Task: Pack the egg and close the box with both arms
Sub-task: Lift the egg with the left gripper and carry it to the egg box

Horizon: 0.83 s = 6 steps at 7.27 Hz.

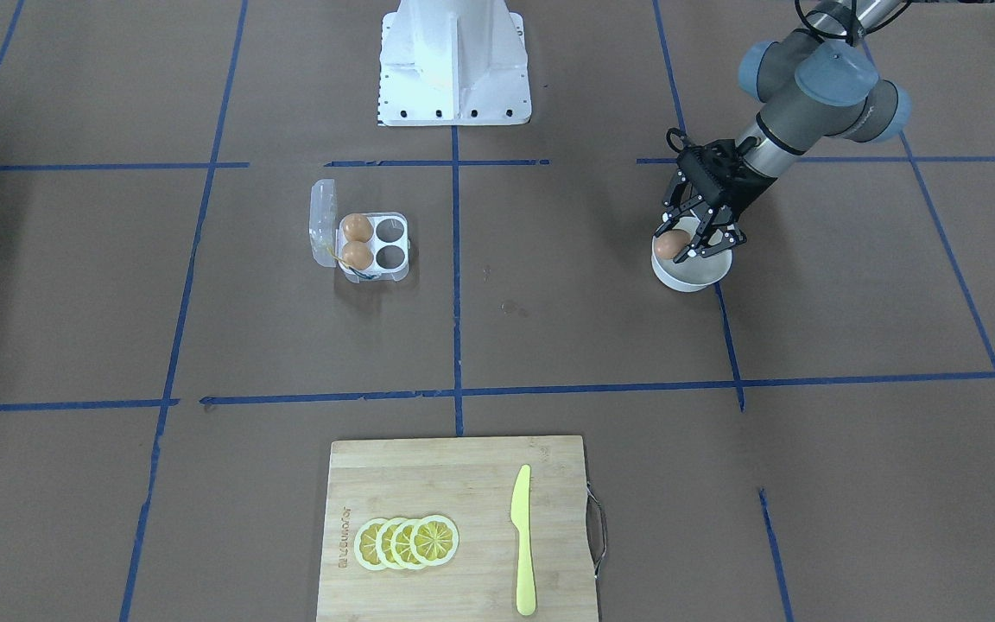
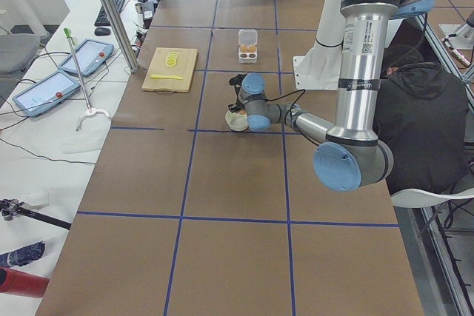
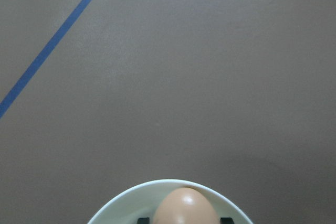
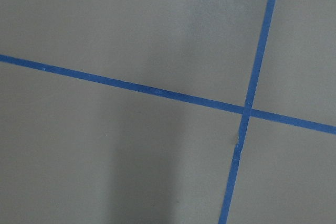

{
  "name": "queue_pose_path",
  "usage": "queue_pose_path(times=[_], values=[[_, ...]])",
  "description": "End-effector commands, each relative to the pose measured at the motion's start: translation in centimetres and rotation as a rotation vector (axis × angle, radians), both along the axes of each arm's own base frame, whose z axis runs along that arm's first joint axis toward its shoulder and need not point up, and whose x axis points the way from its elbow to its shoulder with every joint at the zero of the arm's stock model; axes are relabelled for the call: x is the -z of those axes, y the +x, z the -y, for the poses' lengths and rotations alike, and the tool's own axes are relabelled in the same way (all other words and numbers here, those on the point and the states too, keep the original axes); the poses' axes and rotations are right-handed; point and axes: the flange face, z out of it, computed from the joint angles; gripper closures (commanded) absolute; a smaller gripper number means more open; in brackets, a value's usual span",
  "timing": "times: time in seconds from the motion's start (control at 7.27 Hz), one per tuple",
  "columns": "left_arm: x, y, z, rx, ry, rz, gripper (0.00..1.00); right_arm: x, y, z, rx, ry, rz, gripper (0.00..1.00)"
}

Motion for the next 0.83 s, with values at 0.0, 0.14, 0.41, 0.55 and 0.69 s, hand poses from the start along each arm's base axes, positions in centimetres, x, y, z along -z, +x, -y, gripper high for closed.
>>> queue_pose_path(times=[0.0,0.14,0.41,0.55,0.69], values=[[1.5,-0.8,0.2,-0.015,0.007,-0.030,0.66,0.1,0.0,0.1,-0.002,0.002,0.000,0.00],[2.6,-1.9,1.0,0.004,0.016,-0.048,0.67,0.2,-0.1,0.2,0.000,0.003,0.000,0.00],[4.6,-0.9,1.7,0.010,0.019,-0.072,0.67,0.3,0.0,0.2,-0.001,0.007,0.001,0.00],[5.9,0.0,2.0,0.025,-0.036,-0.102,0.67,0.3,0.0,0.2,-0.001,0.006,0.001,0.00],[8.7,1.5,2.9,0.048,-0.104,-0.158,0.67,0.1,0.0,0.1,-0.001,0.003,0.000,0.00]])
